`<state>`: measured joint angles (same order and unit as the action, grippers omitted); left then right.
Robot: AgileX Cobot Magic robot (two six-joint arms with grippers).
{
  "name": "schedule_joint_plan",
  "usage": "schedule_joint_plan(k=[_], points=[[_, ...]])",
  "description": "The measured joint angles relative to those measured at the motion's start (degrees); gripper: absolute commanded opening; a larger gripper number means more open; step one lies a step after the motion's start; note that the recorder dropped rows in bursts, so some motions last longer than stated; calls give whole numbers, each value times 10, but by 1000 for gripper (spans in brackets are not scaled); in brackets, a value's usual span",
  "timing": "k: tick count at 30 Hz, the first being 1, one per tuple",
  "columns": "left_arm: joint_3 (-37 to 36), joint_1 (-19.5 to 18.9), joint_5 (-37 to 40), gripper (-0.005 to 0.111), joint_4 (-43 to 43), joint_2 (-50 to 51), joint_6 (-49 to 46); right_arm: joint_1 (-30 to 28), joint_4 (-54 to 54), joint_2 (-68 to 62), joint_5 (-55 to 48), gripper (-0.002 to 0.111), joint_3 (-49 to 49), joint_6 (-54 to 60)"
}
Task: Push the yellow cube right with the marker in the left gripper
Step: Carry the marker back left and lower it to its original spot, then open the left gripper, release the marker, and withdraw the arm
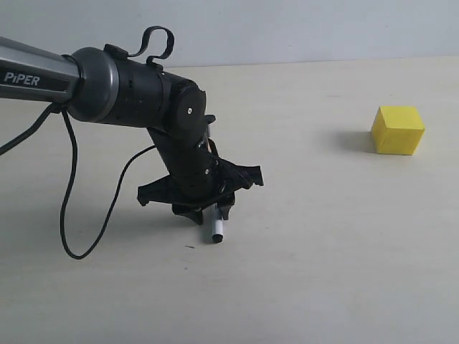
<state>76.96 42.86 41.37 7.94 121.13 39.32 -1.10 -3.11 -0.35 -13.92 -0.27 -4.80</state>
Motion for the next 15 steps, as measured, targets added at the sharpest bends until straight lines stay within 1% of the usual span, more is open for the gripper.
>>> schedule_joint_plan(k=[9,15], points=[[-1,0,3,43,0,-6,0,0,0,0,0,0,0,0],[-1,0,6,43,-1,-40,0,0,0,0,0,0,0,0]])
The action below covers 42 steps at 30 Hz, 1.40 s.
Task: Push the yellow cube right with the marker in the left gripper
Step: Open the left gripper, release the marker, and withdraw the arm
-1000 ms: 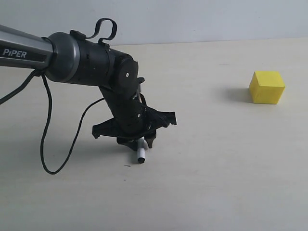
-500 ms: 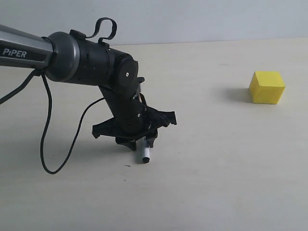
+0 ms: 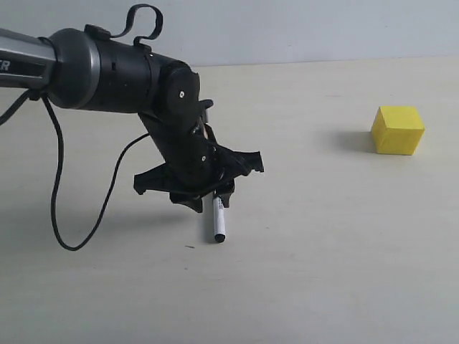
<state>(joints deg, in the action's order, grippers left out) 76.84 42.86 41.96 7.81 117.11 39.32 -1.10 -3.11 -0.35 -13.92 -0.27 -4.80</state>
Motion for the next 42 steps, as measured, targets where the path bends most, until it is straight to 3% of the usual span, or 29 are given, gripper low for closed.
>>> schedule_joint_plan(k=[4,6,8,16,19,28,35,42], points=[[0,0,8,42,0,-12,-2,0,0,0,0,0,0,0],[0,0,17,35,-1,-18,-9,0,0,0,0,0,0,0],[0,0,25,1,-1,-24,-14,0,0,0,0,0,0,0],[-9,14,20,0,-23,-110,-139,0,0,0,0,0,0,0],[-59,61,-39,0,-61,-163,-145,0,0,0,0,0,0,0],[-258,179,-321,0,-93,-315,-148,0,0,0,0,0,0,0],[-432,190,-519,0,-104,-456,-175,0,0,0,0,0,0,0],[-518,191,-562,0,-105,-581,-179,0,0,0,0,0,0,0]])
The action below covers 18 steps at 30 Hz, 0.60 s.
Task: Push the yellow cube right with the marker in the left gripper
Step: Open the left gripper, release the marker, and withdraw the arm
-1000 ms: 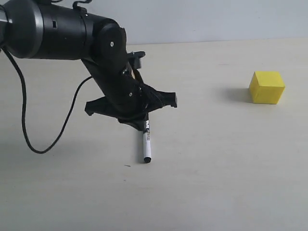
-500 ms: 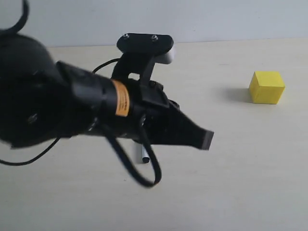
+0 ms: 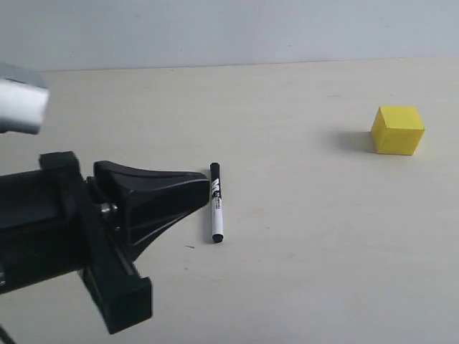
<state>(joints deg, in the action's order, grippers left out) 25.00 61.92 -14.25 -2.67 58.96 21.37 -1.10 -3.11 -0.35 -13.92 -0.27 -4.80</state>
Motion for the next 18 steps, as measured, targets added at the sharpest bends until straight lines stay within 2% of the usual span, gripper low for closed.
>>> schedule_joint_plan(k=[6,14,18], points=[[-4,0,-8,0,0,-42,0,0,0,0,0,0,0,0],[-4,0,-8,0,-2,-44,-2,0,0,0,0,0,0,0],[-4,0,-8,0,-11,-47,-40,0,0,0,0,0,0,0]])
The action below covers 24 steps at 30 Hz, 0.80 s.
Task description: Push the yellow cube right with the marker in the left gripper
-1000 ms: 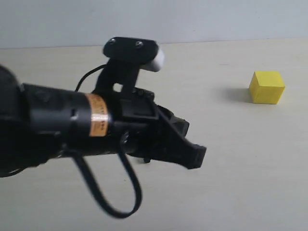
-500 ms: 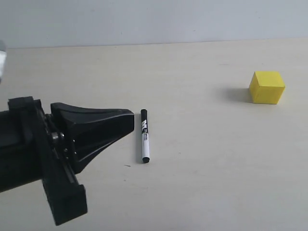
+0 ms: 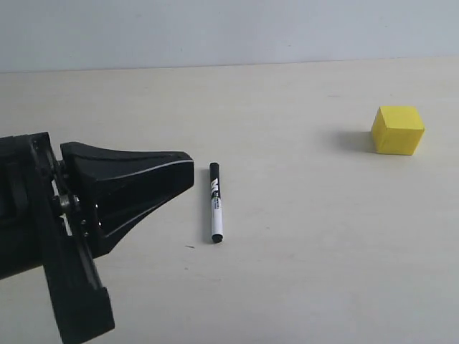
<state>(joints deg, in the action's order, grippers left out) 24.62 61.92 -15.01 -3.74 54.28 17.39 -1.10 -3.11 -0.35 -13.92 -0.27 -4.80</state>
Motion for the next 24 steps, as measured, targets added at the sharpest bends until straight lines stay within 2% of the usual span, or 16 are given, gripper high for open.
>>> schedule_joint_plan(k=[5,8,10,12,15,20,24], points=[[0,-1,3,0,-2,-2,-16,0,0,0,0,0,0,0],[-7,-33,41,0,-4,-21,9,0,0,0,0,0,0,0],[-21,-76,80,0,-4,-50,56,0,0,0,0,0,0,0],[-45,-135,126,0,-4,-91,93,0,0,0,0,0,0,0],[-88,-220,177,0,-4,-156,101,0,0,0,0,0,0,0],[-147,-350,199,0,-4,-276,81,0,0,0,0,0,0,0],[-199,-415,199,0,-4,-387,56,0,0,0,0,0,0,0]])
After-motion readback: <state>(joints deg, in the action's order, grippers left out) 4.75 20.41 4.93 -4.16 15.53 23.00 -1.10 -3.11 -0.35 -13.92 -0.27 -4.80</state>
